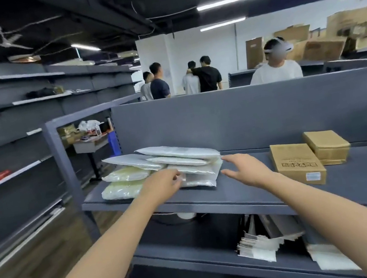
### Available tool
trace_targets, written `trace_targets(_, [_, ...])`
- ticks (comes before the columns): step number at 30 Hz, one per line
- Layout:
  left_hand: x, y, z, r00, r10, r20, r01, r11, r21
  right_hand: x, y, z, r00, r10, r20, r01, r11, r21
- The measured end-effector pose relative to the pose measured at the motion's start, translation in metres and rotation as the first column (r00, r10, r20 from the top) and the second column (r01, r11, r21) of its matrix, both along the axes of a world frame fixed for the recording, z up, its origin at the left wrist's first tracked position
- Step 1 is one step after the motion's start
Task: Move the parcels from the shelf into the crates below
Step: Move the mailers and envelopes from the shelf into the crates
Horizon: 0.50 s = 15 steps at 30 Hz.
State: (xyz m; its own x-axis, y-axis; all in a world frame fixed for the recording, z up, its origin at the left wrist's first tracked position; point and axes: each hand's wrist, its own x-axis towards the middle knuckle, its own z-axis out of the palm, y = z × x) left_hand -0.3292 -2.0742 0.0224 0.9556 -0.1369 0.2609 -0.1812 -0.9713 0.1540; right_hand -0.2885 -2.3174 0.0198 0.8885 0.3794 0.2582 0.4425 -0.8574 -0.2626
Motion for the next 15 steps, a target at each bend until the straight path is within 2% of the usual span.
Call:
trace_targets(7, [-0.005,0.032,-0.012,0.984,0.178,0.007,-0.178,0.983,-0.038,0.029,0.021,0.003,0.997,0.077,0.021,-0.078,0.997,0.030])
trace_targets(15, [0.000,0.074,-0.025,0.962,0.275,-0.002,-0.273,0.956,-0.104,0.060,0.056,-0.005,0.993,0.121,0.010,-0.121,0.993,0.009])
